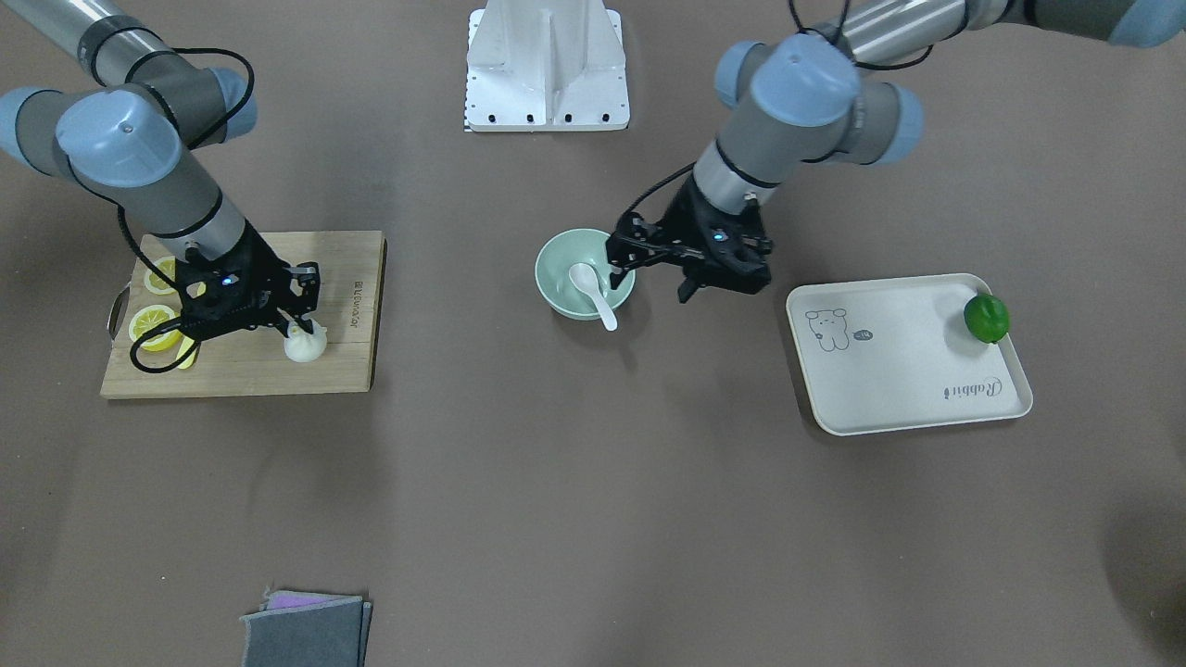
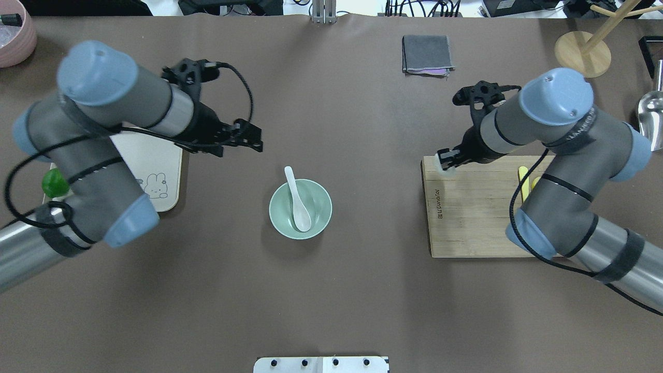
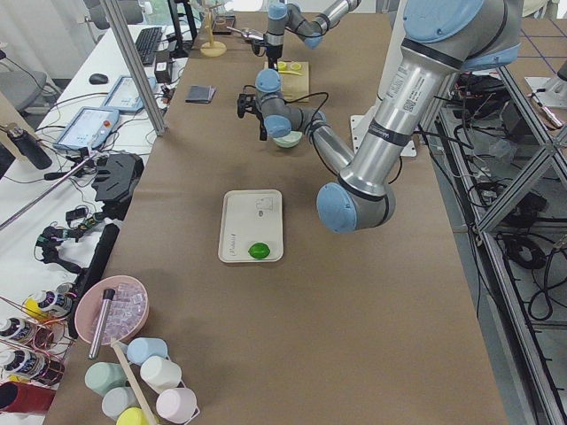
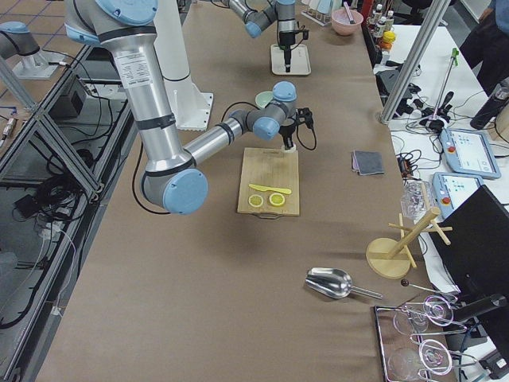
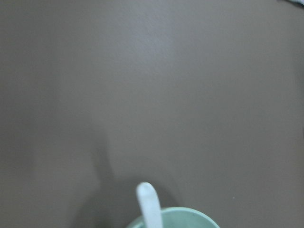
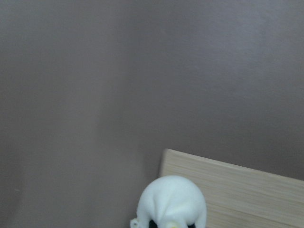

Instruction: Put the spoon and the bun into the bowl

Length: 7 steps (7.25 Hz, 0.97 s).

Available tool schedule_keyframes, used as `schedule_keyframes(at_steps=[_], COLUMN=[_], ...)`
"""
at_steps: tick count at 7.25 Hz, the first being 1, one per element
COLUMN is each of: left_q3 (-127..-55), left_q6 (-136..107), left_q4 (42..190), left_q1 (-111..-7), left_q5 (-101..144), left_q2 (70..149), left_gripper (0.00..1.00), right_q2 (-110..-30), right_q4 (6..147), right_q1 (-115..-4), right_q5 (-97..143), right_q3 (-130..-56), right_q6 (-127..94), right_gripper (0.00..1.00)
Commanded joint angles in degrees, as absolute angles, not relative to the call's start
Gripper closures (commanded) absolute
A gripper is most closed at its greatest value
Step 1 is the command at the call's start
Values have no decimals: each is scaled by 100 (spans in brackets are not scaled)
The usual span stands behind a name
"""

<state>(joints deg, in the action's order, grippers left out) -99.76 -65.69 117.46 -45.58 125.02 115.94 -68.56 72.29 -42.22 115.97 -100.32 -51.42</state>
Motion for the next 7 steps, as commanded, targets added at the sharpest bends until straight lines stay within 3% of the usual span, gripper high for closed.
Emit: schedule_keyframes(at_steps=[1, 3, 4, 5, 7], left_q3=[-10301, -10240, -10178, -10195, -10187], left_q6=[-4965, -4063, -4061, -4061, -4069], left_q4=[11786, 11751, 11768, 11769, 11777], left_q1=[-5769, -6239, -6240, -6240, -6232], left_q5=[13898, 14221, 14229, 14229, 14203], left_q2=[10446, 10047, 10046, 10046, 10037], left_gripper=[3, 3, 3, 3, 3], right_q2=[-5683, -4907, -4687, -4580, -4632], right_q4=[7619, 7901, 7893, 7893, 7910], right_q1=[-3223, -2202, -1901, -1820, -2046], right_q5=[10668, 9603, 9215, 9063, 9131], right_q3=[-10029, -9871, -9705, -9529, -9580], right_q6=[-6637, -7519, -7750, -8022, -7999], right_gripper=[100, 100, 95, 1, 1])
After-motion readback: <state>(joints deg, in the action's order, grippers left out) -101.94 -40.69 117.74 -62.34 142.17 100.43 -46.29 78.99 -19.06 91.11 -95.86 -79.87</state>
